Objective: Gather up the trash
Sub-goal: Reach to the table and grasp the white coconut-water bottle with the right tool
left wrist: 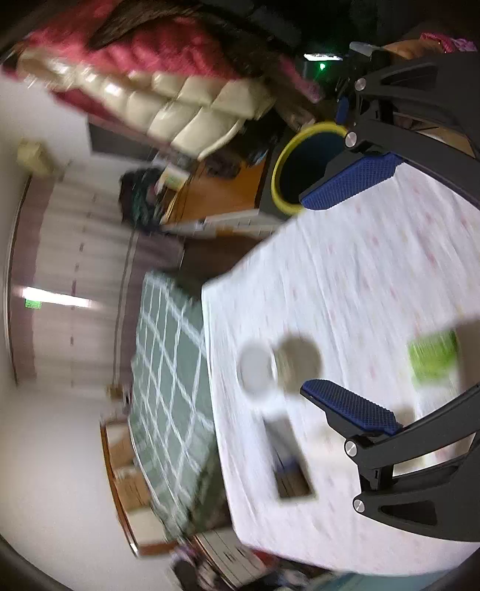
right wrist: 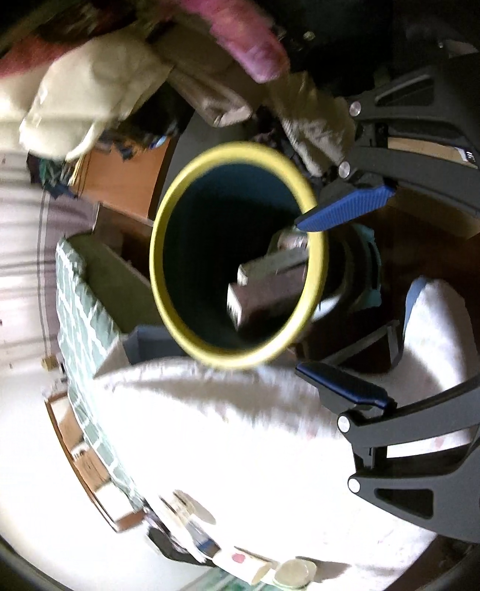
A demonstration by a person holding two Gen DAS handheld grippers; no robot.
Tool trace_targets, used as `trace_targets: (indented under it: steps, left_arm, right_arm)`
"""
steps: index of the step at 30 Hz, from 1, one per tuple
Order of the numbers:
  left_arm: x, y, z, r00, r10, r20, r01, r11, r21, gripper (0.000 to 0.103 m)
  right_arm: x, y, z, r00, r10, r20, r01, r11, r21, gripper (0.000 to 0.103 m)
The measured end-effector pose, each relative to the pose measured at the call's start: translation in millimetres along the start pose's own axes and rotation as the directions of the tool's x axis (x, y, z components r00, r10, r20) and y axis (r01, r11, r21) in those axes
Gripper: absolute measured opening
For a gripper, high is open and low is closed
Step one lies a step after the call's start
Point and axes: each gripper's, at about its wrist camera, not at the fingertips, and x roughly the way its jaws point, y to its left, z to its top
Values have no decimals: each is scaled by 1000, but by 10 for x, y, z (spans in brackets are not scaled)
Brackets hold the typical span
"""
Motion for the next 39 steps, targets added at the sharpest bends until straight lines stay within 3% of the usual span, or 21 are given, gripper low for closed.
trace_targets:
  steps: [9, 15, 18, 20, 24, 32, 36, 39]
  left_arm:
    - [-784, 1049, -272, 977, 197, 79, -185, 972, -146, 92]
    - [-1204, 1296, -387, 952, 276, 133, -252, 952, -171, 93]
    - [-1389, 1408, -464, 939, 308, 151, -279, 942, -187, 93]
    - [-1436, 1442, -492, 937, 316, 151, -283, 938, -201, 93]
    - [-1500, 1506, -590, 936, 322, 142, -288, 933, -216, 93]
    - [-1563, 1498, -628, 932, 328, 156, -291, 931, -219, 93]
    - [-1603, 1528, -647, 929, 334, 158, -294, 928, -228, 93]
    - [-1596, 1545, -658, 930, 334, 152, -296, 927, -231, 94]
  right_arm:
    - [-65, 914, 172, 995, 96, 12, -93, 983, -157, 69]
    - [-173, 1630, 190, 975, 222, -16, -218, 935, -279, 69]
    - [-278, 2004, 171, 949, 311, -44, -306, 882, -359, 69]
    - [-361, 2234, 170, 930, 363, -58, -354, 840, -412, 77]
    - [-492, 2728, 143, 897, 435, -84, -405, 731, -549, 83]
    - [-248, 3342, -18, 908, 386, -164, -376, 576, -726, 87]
    - [-49, 3477, -45, 912, 355, -206, -384, 561, -734, 87]
    - [75, 3549, -37, 910, 349, -225, -397, 571, -719, 87]
